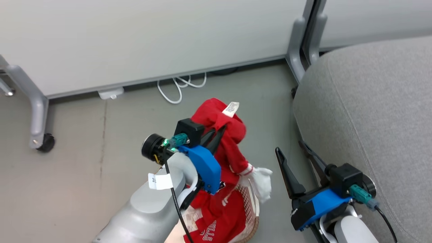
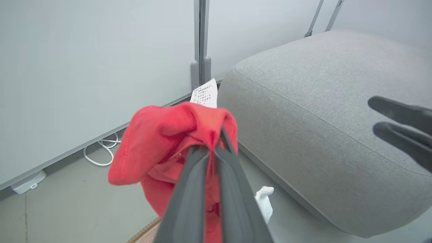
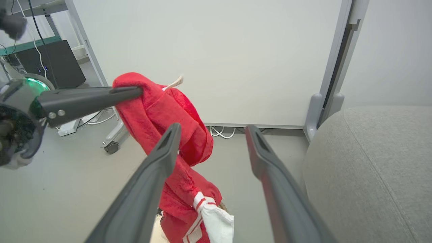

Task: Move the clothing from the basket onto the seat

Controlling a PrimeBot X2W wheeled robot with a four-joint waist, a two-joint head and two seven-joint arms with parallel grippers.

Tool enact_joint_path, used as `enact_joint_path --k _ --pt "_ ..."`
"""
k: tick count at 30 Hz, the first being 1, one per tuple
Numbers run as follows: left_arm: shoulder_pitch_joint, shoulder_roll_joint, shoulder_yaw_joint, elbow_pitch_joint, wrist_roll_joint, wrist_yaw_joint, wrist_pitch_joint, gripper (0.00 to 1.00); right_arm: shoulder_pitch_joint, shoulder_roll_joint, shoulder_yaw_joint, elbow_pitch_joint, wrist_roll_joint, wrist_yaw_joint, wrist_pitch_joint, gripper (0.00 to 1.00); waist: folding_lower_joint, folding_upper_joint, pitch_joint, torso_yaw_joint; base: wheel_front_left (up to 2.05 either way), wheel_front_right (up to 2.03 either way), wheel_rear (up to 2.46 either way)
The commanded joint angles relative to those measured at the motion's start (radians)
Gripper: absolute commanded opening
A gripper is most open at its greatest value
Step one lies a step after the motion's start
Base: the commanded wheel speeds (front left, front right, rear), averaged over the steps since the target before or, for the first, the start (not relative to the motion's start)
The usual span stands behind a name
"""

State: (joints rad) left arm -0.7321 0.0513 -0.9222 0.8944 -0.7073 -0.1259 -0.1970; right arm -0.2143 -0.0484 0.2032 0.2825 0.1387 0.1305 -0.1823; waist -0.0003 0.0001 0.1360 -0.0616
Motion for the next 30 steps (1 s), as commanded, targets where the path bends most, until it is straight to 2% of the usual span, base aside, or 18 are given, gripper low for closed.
enact_joint_path --k 1,11,17,30 --pt "-0.023 -0.001 -0.012 -0.016 -0.009 -0.007 -0.009 0.0 0.025 -0.004 -0.004 0.002 -0.006 0.0 0.005 1.0 0.0003 -0.0001 -0.056 0.033 0.0 0.0 0.0" --pt "-0.111 -0.001 -0.105 -0.107 -0.085 -0.007 -0.001 0.0 0.104 -0.004 -0.024 -0.019 -0.001 0.0 0.033 1.0 0.0003 -0.0001 -0.132 0.065 0.0 0.0 0.0" --pt "-0.16 -0.001 -0.147 -0.151 -0.127 0.015 -0.001 0.0 0.114 -0.004 -0.008 -0.032 0.003 0.0 0.044 1.0 0.0003 -0.0001 -0.155 0.069 0.0 0.0 0.0" --pt "-0.195 -0.001 -0.22 -0.146 -0.2 0.046 -0.02 0.0 0.117 -0.004 0.018 -0.042 0.012 0.0 0.055 1.0 0.0003 -0.0001 -0.166 0.059 0.0 0.0 0.0"
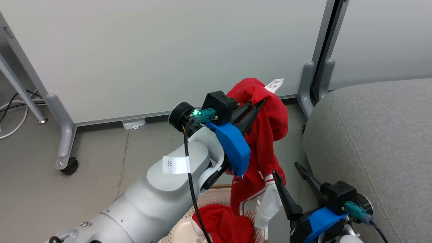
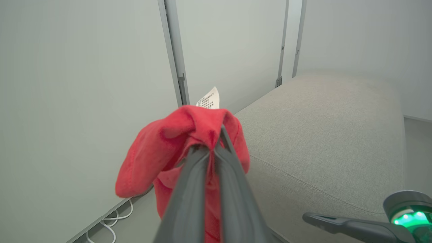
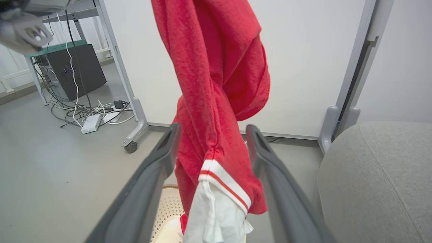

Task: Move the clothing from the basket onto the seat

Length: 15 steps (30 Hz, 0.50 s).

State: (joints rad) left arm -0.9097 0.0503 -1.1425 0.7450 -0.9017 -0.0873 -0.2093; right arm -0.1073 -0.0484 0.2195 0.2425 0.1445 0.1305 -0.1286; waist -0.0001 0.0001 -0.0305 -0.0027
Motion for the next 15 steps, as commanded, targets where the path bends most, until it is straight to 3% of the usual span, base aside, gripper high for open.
enact_joint_path --k 1,8,15 --pt "-0.017 0.0 -0.006 0.004 -0.011 0.008 -0.009 0.0 0.009 -0.004 0.004 -0.001 0.006 0.0 0.003 1.0 0.0001 -0.0001 0.001 -0.001 0.0 0.0 0.0" --pt "-0.024 0.0 -0.042 0.008 -0.047 0.01 -0.015 0.0 -0.061 -0.004 0.024 0.029 -0.009 0.0 0.021 1.0 0.0001 -0.0001 0.012 -0.006 0.0 0.0 0.0" --pt "-0.042 0.0 -0.072 0.009 -0.075 0.01 -0.022 0.0 -0.168 -0.004 0.059 0.14 0.026 0.0 0.043 1.0 0.0001 -0.0001 0.019 -0.003 0.0 0.0 0.0"
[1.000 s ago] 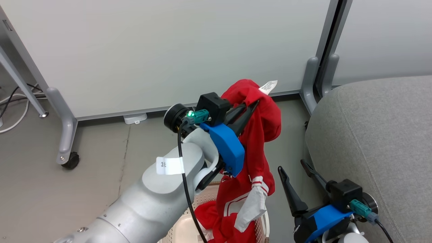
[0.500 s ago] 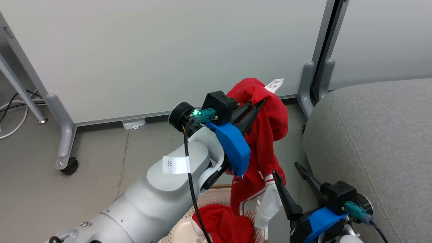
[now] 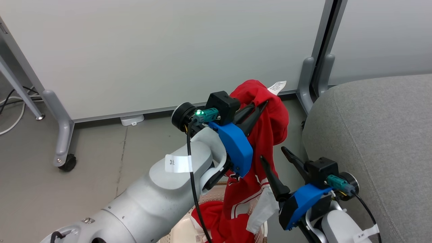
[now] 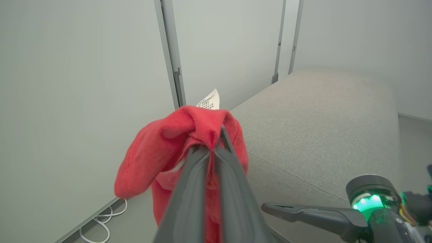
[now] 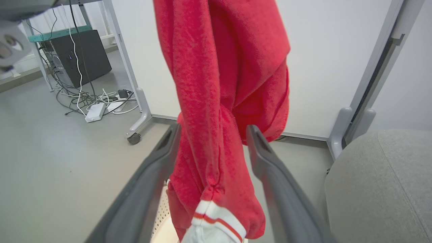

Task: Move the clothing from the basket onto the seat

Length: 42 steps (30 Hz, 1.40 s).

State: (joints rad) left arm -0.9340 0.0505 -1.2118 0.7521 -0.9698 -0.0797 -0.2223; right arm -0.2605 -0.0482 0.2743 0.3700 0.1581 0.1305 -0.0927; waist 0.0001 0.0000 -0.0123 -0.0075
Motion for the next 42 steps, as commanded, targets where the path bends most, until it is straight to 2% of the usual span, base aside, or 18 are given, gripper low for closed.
enact_joint_path --k 1,16,17,18,24,42 --pt "-0.018 0.0 -0.006 0.002 -0.009 0.003 -0.01 0.0 -0.03 -0.004 0.014 0.031 0.023 0.0 0.013 1.0 -0.0001 0.0 0.001 0.003 0.0 0.0 0.0" --pt "-0.021 0.0 -0.05 -0.023 -0.034 0.008 -0.008 0.0 -0.252 -0.004 0.105 0.265 0.145 0.0 -0.012 1.0 -0.0001 0.0 0.006 0.006 0.0 0.0 0.0" --pt "-0.021 0.0 -0.051 -0.024 -0.037 0.007 -0.008 0.0 -0.261 -0.004 0.115 0.281 0.153 0.0 -0.007 0.36 -0.0001 0.0 0.006 0.006 0.0 0.0 0.0" --pt "-0.021 0.0 -0.052 -0.025 -0.039 0.008 -0.008 0.0 -0.273 -0.004 0.123 0.292 0.157 0.0 -0.012 0.0 -0.0001 0.0 0.005 0.005 0.0 0.0 0.0" --pt "-0.022 0.0 -0.059 -0.02 -0.047 0.01 -0.011 0.0 -0.295 -0.004 0.166 0.338 0.192 0.0 -0.037 0.0 -0.0001 0.0 0.004 -0.001 0.0 0.0 0.0" --pt "-0.021 0.0 -0.067 0.008 -0.09 0.003 -0.023 0.0 -0.302 -0.004 0.188 0.372 0.211 0.0 -0.088 0.0 -0.0001 0.0 -0.003 -0.035 0.0 0.0 0.0"
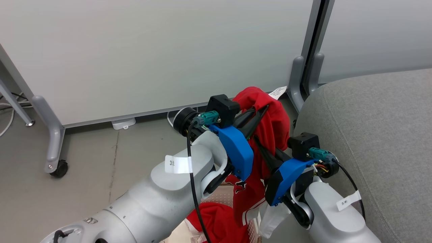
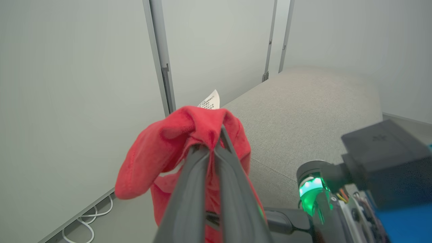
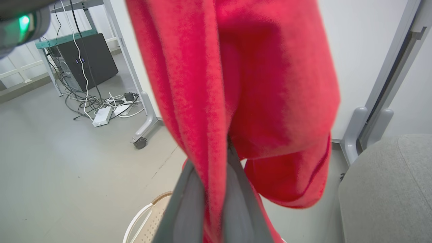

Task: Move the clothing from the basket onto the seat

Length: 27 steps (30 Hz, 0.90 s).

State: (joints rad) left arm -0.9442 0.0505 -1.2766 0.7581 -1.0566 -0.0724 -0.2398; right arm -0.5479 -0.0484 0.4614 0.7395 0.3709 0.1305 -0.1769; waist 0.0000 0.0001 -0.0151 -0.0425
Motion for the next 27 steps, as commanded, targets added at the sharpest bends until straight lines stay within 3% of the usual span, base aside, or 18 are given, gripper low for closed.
enact_joint_path --k 1,5,6,7,8,9,13,27 --pt "-0.011 0.0 -0.002 0.002 -0.004 -0.005 -0.006 0.0 -0.014 -0.004 -0.003 0.003 -0.004 0.0 -0.005 0.0 0.0 -0.0001 0.0 -0.001 0.0 0.0 0.0" --pt "-0.006 0.0 -0.003 0.003 -0.011 0.001 -0.01 0.0 -0.005 -0.004 -0.004 0.003 -0.002 0.0 -0.003 0.0 0.0 -0.0001 0.001 -0.003 0.0 0.0 0.0" --pt "-0.004 0.0 -0.003 0.004 -0.013 0.006 -0.013 0.2 -0.003 -0.004 -0.002 0.003 -0.002 0.0 -0.001 0.0 0.0 -0.0001 0.001 -0.003 0.0 0.0 0.0" --pt "-0.002 0.0 0.0 0.005 -0.013 0.012 -0.014 0.5 -0.001 -0.004 -0.001 0.002 -0.002 0.0 0.0 0.0 0.0 -0.0001 0.002 -0.003 0.0 0.0 0.0" --pt "0.002 0.0 0.005 0.007 -0.011 0.017 -0.019 0.91 0.0 -0.004 -0.002 0.001 -0.003 0.0 0.0 0.0 0.0 -0.0001 0.002 -0.003 0.0 0.0 0.0" --pt "0.005 0.0 0.011 0.004 -0.003 0.019 -0.021 1.0 0.001 -0.004 -0.003 0.0 -0.004 0.0 0.001 0.0 0.0 -0.0001 0.003 -0.003 0.0 0.0 0.0" --pt "0.033 0.004 0.071 -0.022 0.059 0.01 -0.026 1.0 0.002 -0.004 -0.005 -0.01 -0.01 0.0 0.003 0.0 0.0 -0.0001 0.005 -0.002 0.0 0.0 0.0" --pt "0.422 0.11 0.491 -0.251 0.416 -0.018 -0.027 1.0 0.024 -0.004 -0.06 -0.043 -0.059 0.0 0.008 0.0 0.0 -0.0001 0.012 0.022 0.0 0.0 0.0"
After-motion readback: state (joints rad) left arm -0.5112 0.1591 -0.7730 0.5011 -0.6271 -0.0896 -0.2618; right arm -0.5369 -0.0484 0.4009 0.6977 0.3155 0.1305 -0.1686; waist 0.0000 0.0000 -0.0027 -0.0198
